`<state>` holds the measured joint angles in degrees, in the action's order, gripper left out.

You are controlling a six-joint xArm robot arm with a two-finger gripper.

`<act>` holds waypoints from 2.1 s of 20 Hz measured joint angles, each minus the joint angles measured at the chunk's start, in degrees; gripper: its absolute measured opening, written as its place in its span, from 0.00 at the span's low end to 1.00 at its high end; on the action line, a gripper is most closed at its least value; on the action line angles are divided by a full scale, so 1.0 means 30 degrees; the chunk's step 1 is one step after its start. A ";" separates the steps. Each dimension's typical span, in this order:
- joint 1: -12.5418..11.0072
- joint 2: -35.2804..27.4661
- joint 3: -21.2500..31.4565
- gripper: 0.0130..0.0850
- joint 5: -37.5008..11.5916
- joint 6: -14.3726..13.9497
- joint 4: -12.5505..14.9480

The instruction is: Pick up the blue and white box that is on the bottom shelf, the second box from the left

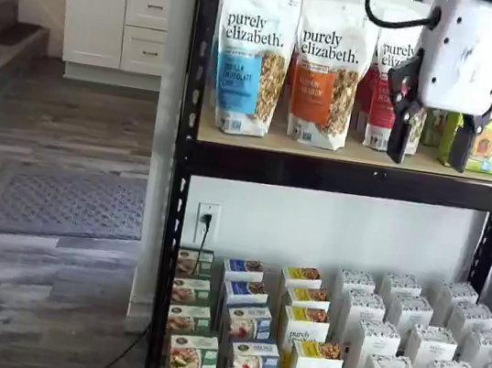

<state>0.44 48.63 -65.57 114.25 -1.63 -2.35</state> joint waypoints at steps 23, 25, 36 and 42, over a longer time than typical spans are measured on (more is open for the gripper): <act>0.1521 0.1244 0.2862 1.00 -0.3429 -0.1095 0.1480; 0.1499 0.1318 0.3267 1.00 -0.3703 -0.1101 0.1430; 0.1335 0.1586 0.5572 1.00 -0.5362 -0.1015 0.1477; 0.1216 0.1809 0.7088 1.00 -0.6629 -0.0945 0.1661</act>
<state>4.09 54.06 -44.31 94.36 -4.47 2.63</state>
